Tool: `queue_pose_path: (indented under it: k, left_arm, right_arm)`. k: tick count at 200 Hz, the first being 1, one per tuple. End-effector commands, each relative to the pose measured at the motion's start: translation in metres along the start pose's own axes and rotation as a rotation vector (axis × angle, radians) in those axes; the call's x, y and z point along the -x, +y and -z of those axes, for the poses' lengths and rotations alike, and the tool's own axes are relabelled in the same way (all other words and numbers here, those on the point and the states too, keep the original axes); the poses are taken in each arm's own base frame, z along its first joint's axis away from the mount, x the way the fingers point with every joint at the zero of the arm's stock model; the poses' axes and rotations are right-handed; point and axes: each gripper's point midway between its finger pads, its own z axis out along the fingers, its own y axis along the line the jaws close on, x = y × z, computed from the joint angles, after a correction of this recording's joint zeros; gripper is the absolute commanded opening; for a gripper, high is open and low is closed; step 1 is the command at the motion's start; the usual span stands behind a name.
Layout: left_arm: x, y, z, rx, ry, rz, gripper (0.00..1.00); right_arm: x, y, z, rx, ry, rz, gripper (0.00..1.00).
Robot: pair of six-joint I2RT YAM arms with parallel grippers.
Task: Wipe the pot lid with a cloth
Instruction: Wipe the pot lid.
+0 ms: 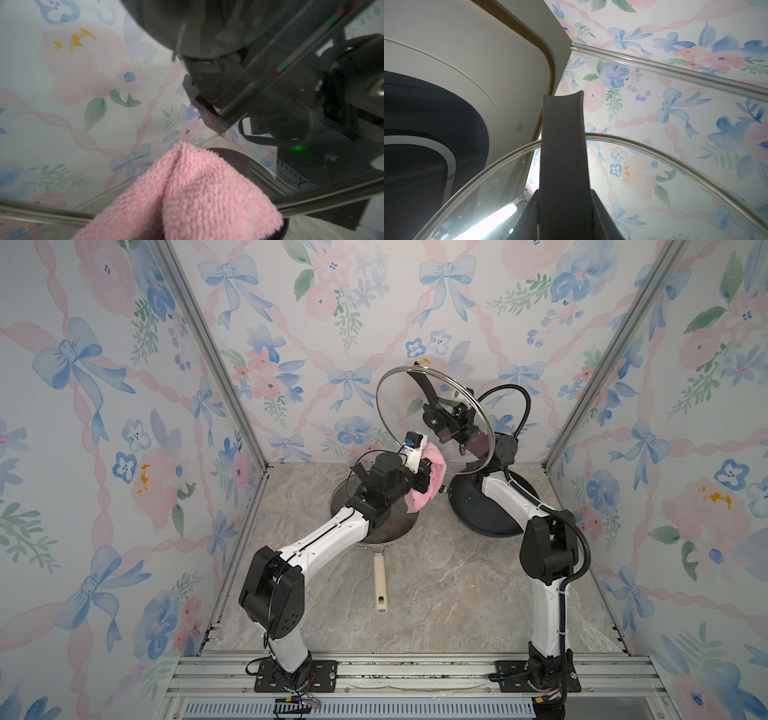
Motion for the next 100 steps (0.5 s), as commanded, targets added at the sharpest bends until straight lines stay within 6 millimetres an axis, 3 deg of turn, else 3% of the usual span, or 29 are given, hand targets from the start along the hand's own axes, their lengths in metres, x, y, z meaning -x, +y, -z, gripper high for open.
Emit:
queue_pose_path:
  k: [1,16,34,48,61,78,100]
  left_arm:
    - [0.070,0.015,0.020,0.101,-0.130,-0.074,0.00]
    - [0.103,-0.014,0.025,0.015,-0.202,-0.063,0.00]
    - [0.140,-0.069,0.035,-0.112,-0.309,-0.100,0.00]
    - [0.162,-0.106,0.041,-0.218,-0.381,-0.096,0.00]
    - [0.175,-0.126,0.042,-0.291,-0.429,-0.072,0.00]
    - [0.181,-0.123,0.035,-0.264,-0.464,-0.067,0.00]
    - [0.165,-0.072,0.021,-0.084,-0.439,-0.050,0.00]
  right_arm:
    - [-0.018,0.064,-0.016,0.157,0.039,-0.024,0.00]
    - [-0.016,0.060,-0.016,0.156,0.038,-0.031,0.00]
    - [-0.016,0.056,-0.017,0.156,0.039,-0.043,0.00]
    - [-0.017,0.054,-0.018,0.158,0.042,-0.050,0.00]
    - [-0.017,0.054,-0.020,0.162,0.047,-0.055,0.00]
    - [-0.020,0.057,-0.022,0.173,0.053,-0.056,0.00]
    - [-0.023,0.063,-0.022,0.178,0.059,-0.047,0.00]
